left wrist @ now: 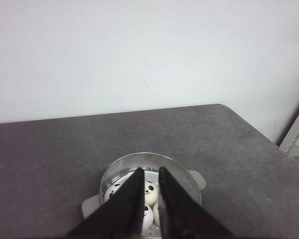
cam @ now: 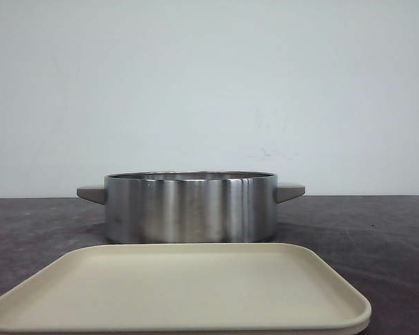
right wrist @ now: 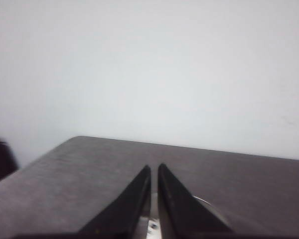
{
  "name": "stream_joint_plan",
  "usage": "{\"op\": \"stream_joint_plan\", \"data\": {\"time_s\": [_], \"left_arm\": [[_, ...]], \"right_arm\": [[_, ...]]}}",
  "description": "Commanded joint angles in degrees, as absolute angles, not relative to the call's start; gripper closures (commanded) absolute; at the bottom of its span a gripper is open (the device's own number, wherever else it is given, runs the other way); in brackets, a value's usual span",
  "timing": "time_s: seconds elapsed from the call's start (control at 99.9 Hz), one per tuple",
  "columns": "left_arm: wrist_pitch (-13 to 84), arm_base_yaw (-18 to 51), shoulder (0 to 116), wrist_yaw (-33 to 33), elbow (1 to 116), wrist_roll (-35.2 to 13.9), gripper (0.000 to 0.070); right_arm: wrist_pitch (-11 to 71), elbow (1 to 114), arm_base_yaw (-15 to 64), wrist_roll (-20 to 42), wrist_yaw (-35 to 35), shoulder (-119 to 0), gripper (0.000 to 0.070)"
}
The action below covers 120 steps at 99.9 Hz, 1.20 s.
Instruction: Steam buns
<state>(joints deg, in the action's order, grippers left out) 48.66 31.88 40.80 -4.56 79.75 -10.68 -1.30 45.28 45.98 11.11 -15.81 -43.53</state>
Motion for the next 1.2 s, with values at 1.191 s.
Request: {"op": "stream_joint_plan", "data": {"time_s": [1.191], "left_arm": [[48.21,32.16,41.08,-4.71,80.53,-10.98,0.07]], "right_arm": [[9.15,0.69,5.69,0.82,1.08,-0.21,0.0683]]}}
